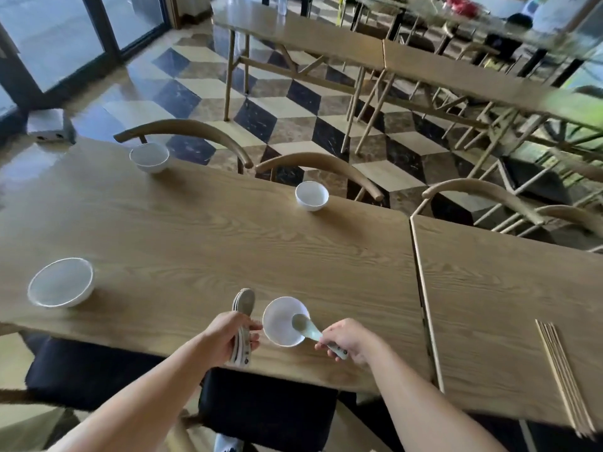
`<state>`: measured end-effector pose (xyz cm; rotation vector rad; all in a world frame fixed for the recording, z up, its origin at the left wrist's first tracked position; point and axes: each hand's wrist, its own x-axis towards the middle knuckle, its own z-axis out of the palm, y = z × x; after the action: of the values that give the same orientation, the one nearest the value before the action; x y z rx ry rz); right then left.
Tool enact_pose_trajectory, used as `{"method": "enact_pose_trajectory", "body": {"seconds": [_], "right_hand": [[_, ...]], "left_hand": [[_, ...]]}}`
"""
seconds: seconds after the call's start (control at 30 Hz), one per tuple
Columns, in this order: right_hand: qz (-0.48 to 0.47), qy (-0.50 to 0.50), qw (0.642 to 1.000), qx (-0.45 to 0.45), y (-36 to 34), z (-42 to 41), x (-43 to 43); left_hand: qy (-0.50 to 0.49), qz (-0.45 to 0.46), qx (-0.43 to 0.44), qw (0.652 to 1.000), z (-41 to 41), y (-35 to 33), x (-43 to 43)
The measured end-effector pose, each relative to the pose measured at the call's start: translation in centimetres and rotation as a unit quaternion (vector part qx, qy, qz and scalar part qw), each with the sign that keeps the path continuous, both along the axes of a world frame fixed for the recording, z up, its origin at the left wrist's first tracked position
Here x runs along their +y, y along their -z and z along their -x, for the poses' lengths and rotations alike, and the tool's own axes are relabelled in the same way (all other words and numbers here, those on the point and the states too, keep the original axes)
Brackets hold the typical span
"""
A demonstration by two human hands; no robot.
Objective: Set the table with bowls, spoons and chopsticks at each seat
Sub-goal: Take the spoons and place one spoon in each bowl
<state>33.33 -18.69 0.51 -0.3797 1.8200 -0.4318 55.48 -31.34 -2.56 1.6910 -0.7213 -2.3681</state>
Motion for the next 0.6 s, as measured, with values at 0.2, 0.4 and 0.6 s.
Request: {"method": "enact_pose_trajectory", "body": {"seconds": [0.2,0.4,0.6], "right_hand": [[-0.004,-0.012,1.000,0.028,0.7,-1.5,-1.2],[-0.006,-0.008,0.999,0.047,1.9,-3.2,-1.9],[0.001,0.001,0.997,0.073,3.4,-3.5,-2.3]], "left_hand": [[0.008,0.008,-0.005,1.000,-1.3,0.8,-2.1],[0.026,0.009,-0.007,1.000,-1.3,1.8,-2.3],[0.043,0.042,-0.030,0.998,-0.3,3.5,-1.7]]}}
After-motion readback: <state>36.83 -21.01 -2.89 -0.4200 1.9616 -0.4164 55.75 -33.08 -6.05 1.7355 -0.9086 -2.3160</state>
